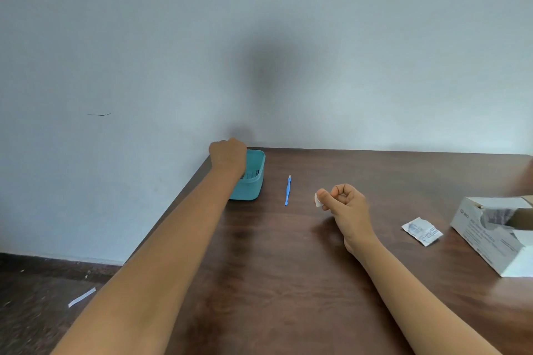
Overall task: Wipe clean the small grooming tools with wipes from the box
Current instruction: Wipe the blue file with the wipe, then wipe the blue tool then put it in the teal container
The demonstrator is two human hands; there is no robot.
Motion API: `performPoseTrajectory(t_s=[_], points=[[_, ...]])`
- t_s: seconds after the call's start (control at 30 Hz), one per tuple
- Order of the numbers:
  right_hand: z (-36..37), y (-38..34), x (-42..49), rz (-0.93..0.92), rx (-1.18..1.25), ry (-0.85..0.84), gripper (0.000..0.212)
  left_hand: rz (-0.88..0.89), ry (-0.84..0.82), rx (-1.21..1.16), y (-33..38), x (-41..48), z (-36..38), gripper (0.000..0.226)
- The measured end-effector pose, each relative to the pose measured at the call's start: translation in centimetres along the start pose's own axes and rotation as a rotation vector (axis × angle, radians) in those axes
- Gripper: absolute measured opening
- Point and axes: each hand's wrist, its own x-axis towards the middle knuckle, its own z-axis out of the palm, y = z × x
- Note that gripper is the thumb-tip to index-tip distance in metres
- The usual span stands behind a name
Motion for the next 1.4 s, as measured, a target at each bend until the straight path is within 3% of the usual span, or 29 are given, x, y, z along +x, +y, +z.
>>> performPoseTrajectory(t_s=[0.17, 0.3, 0.4, 0.53, 0.7, 0.93, 1.2, 1.4], points=[[0.0, 0.1, 0.1, -0.004, -0.019, 0.006, 0.028, 0.01, -0.017, 0.058, 0.5, 0.8, 1.4, 0.016], [0.1, 0.0, 0.2, -0.002, -0.016, 0.005, 0.027, -0.003, -0.024, 0.063, 0.8, 0.9, 1.6, 0.028], [0.2, -0.2, 0.2, 0.001, -0.013, 0.007, 0.027, -0.005, -0.003, 0.076, 1.0, 0.6, 1.4, 0.022], [0.1, -0.3, 0.2, 0.006, 0.058, 0.029, 0.028, 0.04, 0.161, -0.031, 1.6, -0.1, 0.0, 0.035], [0.0, -0.2, 0.2, 0.02, 0.104, 0.049, 0.028, 0.05, 0.337, -0.32, 5.7, -3.1, -1.1, 0.021], [-0.3, -0.4, 0.5, 0.06, 0.232, 0.065, 0.027, 0.03, 0.137, -0.347, 10.1, -6.4, 3.1, 0.028], [-0.4, -0.5, 0.6, 0.094, 0.272, 0.111, 0.029, -0.072, 0.082, -0.391, 10.7, -7.4, 4.2, 0.022], [-1.0, -0.7, 0.4, 0.134, 0.469, 0.17, 0.032, -0.054, 0.116, -0.505, 10.7, -10.4, 4.2, 0.027]])
